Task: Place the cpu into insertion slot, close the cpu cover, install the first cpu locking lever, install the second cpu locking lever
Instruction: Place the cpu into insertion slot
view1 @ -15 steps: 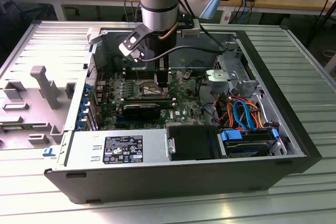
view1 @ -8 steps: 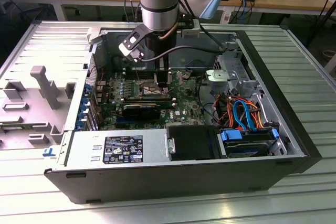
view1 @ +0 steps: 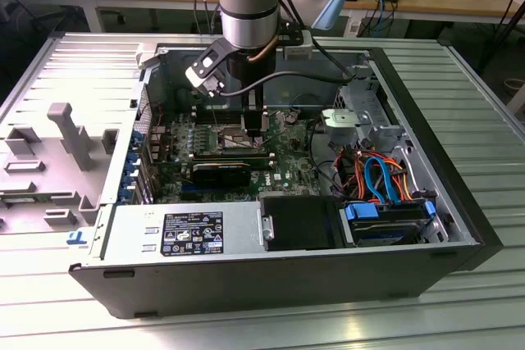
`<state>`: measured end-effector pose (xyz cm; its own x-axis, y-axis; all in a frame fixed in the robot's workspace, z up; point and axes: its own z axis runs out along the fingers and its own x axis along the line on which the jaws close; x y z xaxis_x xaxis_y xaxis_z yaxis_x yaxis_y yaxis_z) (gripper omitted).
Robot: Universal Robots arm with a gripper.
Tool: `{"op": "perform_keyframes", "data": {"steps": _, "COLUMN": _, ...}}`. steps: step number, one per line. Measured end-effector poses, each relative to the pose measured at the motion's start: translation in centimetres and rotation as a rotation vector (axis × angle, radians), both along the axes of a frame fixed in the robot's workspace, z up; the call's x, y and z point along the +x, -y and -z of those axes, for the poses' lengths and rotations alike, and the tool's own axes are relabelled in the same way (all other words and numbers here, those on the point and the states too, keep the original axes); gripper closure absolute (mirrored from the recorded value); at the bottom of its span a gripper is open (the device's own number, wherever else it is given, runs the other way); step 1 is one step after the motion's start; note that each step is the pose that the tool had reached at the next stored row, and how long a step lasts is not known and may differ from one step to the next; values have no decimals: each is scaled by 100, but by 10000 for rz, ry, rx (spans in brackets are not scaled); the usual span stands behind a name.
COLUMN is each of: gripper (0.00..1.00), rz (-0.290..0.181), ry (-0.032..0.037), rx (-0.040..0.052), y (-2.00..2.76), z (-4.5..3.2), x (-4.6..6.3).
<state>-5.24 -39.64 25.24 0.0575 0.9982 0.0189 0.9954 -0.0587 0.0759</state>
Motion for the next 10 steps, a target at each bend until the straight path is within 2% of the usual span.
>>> {"op": "perform_keyframes", "data": {"steps": 10, "gripper": 45, "rz": 142, "ry": 0, "rx": 0, "y": 0, "z": 3, "x": 0}}
